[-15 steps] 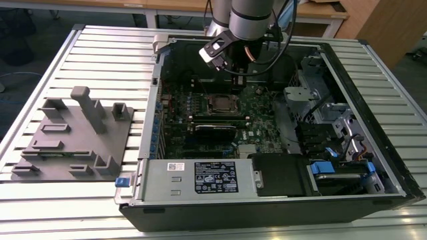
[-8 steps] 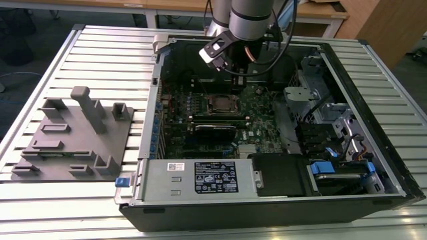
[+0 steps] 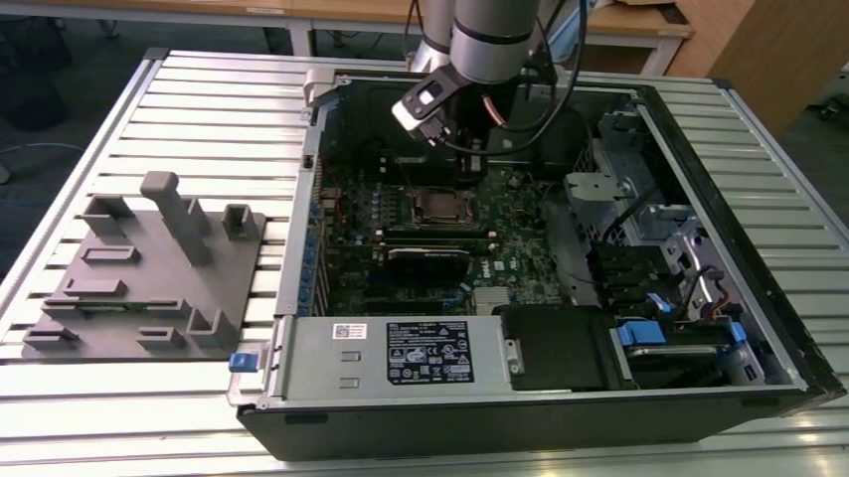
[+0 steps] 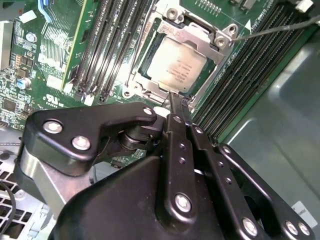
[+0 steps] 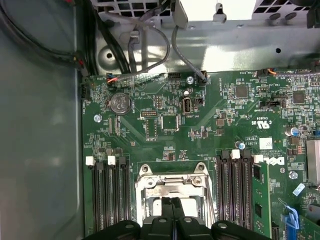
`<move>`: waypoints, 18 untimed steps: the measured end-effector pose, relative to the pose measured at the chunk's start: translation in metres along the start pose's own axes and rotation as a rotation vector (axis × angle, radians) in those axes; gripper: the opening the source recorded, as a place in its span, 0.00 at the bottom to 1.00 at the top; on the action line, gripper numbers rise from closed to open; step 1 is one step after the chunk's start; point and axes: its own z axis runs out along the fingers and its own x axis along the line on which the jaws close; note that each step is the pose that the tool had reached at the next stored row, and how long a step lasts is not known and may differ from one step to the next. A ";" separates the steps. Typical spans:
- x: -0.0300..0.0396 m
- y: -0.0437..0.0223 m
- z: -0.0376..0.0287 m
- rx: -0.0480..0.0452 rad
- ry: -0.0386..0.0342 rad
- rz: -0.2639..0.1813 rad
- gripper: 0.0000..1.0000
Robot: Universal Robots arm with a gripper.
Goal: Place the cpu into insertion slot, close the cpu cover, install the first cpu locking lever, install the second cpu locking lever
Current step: 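Close the cpu cover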
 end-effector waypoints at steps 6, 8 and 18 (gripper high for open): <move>-0.0013 -0.0030 0.0014 0.0001 0.0001 -0.004 0.10; -0.0013 -0.0031 0.0014 0.0000 0.0000 -0.004 0.10; -0.0013 -0.0033 0.0014 0.0008 0.0010 -0.088 0.10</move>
